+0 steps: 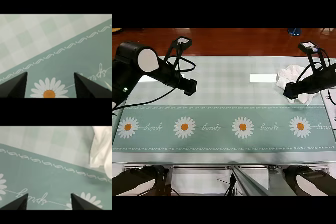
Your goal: Fold the shirts.
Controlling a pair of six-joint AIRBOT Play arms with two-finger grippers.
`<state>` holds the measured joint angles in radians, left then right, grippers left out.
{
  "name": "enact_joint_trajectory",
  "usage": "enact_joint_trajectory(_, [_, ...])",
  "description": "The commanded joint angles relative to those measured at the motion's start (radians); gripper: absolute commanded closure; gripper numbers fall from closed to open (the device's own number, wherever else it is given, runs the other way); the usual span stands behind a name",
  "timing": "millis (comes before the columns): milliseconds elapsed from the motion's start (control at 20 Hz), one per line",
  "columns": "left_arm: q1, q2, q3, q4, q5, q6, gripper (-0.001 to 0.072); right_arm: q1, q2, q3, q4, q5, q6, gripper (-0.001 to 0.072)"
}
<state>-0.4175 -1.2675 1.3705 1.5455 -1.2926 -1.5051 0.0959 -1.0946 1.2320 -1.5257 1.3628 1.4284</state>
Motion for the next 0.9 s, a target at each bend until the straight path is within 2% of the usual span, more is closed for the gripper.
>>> enact_joint_trajectory(0, [-0.001, 0.0, 0.001, 0.0, 0.022, 0.0, -0.0009, 0.0, -0.001, 0.0, -0.002, -0.05, 0.0, 0.0116])
enact_joint_trajectory(300, [0.0, -0.014, 0.0, 0.0, 0.061, 0.0, -0.0009, 0.0, -0.001, 0.0, -0.024, -0.126, 0.0, 0.0117])
enact_joint_trajectory(400, [0.0, -0.021, 0.0, 0.0, 0.109, 0.0, -0.0009, 0.0, -0.002, 0.0, -0.054, -0.235, 0.002, 0.0128])
enact_joint_trajectory(450, [0.0, -0.023, 0.0, 0.002, 0.124, 0.0, -0.0009, 0.0, -0.005, 0.0, -0.145, -0.322, 0.04, 0.0129])
enact_joint_trajectory(550, [0.0, -0.023, 0.0, 0.004, 0.131, 0.0, -0.0009, -0.029, -0.034, 0.002, -0.383, -0.442, 0.25, 0.0131])
enact_joint_trajectory(600, [0.0, -0.023, 0.0, 0.003, 0.126, 0.0, -0.0009, -0.072, -0.056, 0.003, -0.42, -0.473, 0.324, 0.013])
enact_joint_trajectory(650, [0.0, -0.023, 0.0, 0.003, 0.115, 0.0, -0.0009, -0.133, -0.087, 0.003, -0.397, -0.499, 0.359, 0.013])
enact_joint_trajectory(850, [0.0, -0.023, 0.0, 0.002, 0.07, 0.0, -0.0008, -0.369, -0.237, 0.003, -0.136, -0.523, 0.341, 0.0114])
